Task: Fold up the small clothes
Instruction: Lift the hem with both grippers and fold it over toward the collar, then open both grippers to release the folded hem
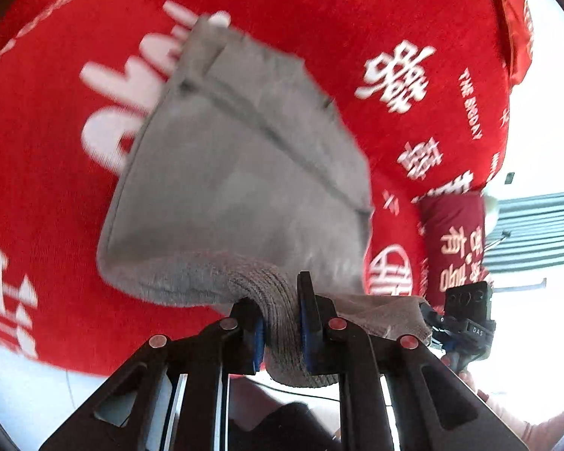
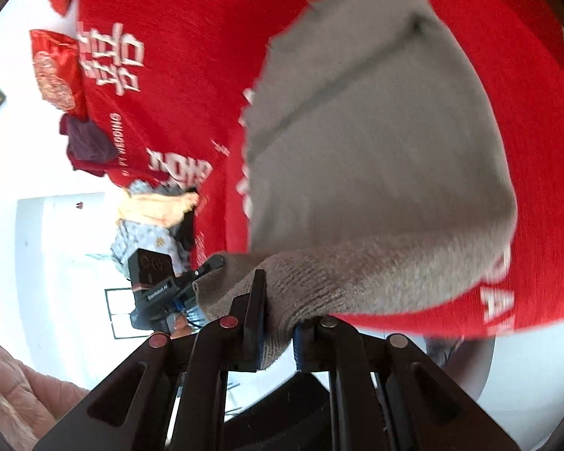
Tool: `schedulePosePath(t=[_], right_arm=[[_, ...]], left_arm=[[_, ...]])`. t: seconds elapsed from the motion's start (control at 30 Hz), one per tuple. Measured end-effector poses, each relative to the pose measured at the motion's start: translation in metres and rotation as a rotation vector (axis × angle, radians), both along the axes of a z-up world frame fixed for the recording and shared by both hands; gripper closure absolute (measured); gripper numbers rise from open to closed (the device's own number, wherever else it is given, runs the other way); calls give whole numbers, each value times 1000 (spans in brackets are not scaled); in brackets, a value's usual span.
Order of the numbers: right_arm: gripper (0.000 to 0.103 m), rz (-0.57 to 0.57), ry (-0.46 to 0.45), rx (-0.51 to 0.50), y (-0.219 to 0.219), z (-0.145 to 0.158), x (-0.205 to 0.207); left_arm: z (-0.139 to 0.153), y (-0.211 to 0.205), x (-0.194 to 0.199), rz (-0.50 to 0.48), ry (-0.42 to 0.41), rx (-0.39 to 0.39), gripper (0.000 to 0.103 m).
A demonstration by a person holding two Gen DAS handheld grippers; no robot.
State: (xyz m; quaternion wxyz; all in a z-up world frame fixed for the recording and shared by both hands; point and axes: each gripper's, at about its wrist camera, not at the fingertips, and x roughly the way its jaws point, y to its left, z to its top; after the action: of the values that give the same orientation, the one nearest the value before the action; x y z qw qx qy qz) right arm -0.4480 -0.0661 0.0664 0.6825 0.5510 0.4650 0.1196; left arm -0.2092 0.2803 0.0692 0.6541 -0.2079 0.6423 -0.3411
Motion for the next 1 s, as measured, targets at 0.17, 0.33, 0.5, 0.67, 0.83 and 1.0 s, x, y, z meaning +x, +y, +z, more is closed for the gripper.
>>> schedulePosePath(t=[0.17,0.33,0.5,0.67,0.83,1.0], right_arm=[[91,-8,-57,-45,-32,20,45],[91,-3,-86,-64,-70,26,99],[91,33,-101,-83,-102,24,158],[91,47,-53,-83,-134,-9,212],[91,66,40,-83,-155,-62,250],[90,85,123,-81,-159,-106,269]], left_arm=[[21,-24,40,30,-64,-15,87],[30,-45,87,81,-106,-21,87],[23,-83,140,103,-140,-1,87],[-7,-117,190,132,-138,47,87],[-50,-138,220,159,-104,131,87],[-80,-153,232,165,-77,267,86]])
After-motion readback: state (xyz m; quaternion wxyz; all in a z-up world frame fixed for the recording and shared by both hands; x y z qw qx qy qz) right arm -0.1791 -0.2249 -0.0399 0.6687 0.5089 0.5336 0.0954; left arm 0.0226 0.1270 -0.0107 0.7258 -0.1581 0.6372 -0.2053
